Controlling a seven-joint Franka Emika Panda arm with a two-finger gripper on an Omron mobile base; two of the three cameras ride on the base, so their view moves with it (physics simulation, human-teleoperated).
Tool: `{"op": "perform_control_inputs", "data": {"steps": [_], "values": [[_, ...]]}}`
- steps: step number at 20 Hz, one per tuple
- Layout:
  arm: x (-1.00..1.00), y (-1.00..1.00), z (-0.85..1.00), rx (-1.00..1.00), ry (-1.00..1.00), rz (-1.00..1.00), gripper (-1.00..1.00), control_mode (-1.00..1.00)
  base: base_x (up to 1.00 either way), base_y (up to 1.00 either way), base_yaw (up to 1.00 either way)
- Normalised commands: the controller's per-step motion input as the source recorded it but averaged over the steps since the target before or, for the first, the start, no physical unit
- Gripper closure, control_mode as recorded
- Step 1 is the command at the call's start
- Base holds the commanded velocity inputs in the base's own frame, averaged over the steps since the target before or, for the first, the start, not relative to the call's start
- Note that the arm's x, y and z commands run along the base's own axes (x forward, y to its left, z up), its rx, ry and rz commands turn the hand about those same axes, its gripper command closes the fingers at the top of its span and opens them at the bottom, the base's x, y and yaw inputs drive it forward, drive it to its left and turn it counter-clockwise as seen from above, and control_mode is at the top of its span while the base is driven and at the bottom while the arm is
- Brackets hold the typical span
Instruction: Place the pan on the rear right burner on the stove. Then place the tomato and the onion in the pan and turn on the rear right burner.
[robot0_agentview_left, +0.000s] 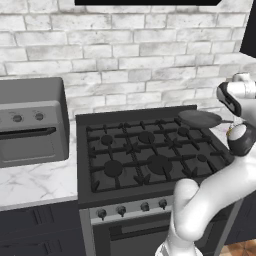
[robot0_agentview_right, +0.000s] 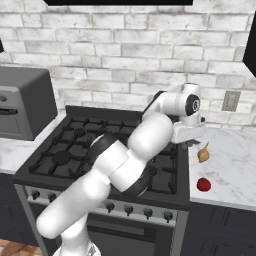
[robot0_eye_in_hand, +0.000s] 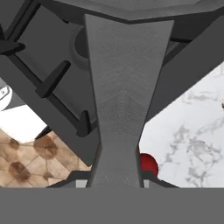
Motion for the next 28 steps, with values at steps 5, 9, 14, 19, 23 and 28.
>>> {"op": "perform_control_inputs", "data": {"steps": [5,9,14,19,23,28], "values": [[0.04,0.09,-0.16,0.01,0.02,-0.12,1.0,-1.0,0.0,0.0,0.0],[0.0,0.1,-0.14,0.0,0.0,-0.13,1.0,-1.0,0.0,0.0,0.0],[-0.12,0.16,-0.16,0.0,0.0,-0.12,1.0,-1.0,0.0,0.0,0.0],[-0.34,0.26,-0.25,0.0,0.0,-0.1,1.0,-1.0,0.0,0.0,0.0],[-0.48,0.29,-0.26,0.0,0.0,-0.09,1.0,-1.0,0.0,0.0,0.0],[-0.47,0.31,-0.22,-0.02,0.0,-0.08,1.0,-1.0,0.0,0.0,0.0]]}}
